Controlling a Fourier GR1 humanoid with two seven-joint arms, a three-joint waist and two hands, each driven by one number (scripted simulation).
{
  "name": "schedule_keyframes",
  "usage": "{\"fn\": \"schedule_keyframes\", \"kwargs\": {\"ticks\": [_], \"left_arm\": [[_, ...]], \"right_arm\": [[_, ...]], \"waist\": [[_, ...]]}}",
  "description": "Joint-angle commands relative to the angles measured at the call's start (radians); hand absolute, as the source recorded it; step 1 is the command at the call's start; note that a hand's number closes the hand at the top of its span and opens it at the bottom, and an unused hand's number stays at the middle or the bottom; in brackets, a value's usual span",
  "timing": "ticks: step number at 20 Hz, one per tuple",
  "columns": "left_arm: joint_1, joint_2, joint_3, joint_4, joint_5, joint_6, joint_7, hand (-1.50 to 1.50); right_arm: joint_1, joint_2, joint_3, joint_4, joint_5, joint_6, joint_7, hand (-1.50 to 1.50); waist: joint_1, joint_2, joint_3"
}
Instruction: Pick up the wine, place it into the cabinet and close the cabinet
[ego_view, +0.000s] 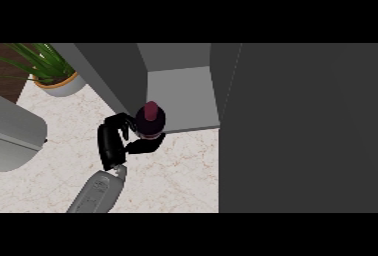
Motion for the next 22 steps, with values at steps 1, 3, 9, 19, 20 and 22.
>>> {"fn": "schedule_keyframes", "kwargs": {"ticks": [1,3,9,19,20,22], "left_arm": [[-0.242,-0.005,-0.025,0.189,-0.033,-0.115,0.068,1.5],[-0.238,0.004,-0.042,0.2,-0.077,-0.083,0.062,1.5],[-0.271,0.004,-0.076,0.199,-0.15,-0.066,0.121,1.5],[-0.273,-0.019,-0.085,0.201,-0.21,-0.047,0.24,1.5],[-0.263,-0.018,-0.08,0.207,-0.224,-0.03,0.252,1.5],[-0.255,-0.014,-0.086,0.208,-0.244,-0.036,0.286,1.5]], "right_arm": [[0.019,-0.009,0.013,-0.036,-0.048,0.012,0.019,-1.5],[0.016,-0.003,0.02,-0.034,-0.051,0.012,0.014,-1.5],[0.022,-0.007,0.027,-0.032,-0.051,0.029,0.001,-1.5],[-0.031,-0.024,-0.003,0.003,-0.066,0.033,0.005,-1.5],[-0.006,-0.023,-0.002,-0.01,-0.081,0.032,0.008,-1.5],[-0.011,-0.025,-0.006,-0.008,-0.074,0.036,0.002,-1.5]], "waist": [[-0.048,0.032,-0.015],[-0.062,0.036,-0.014],[-0.08,0.032,-0.013],[-0.076,0.04,-0.012],[-0.087,0.037,-0.012],[-0.085,0.036,-0.011]]}}
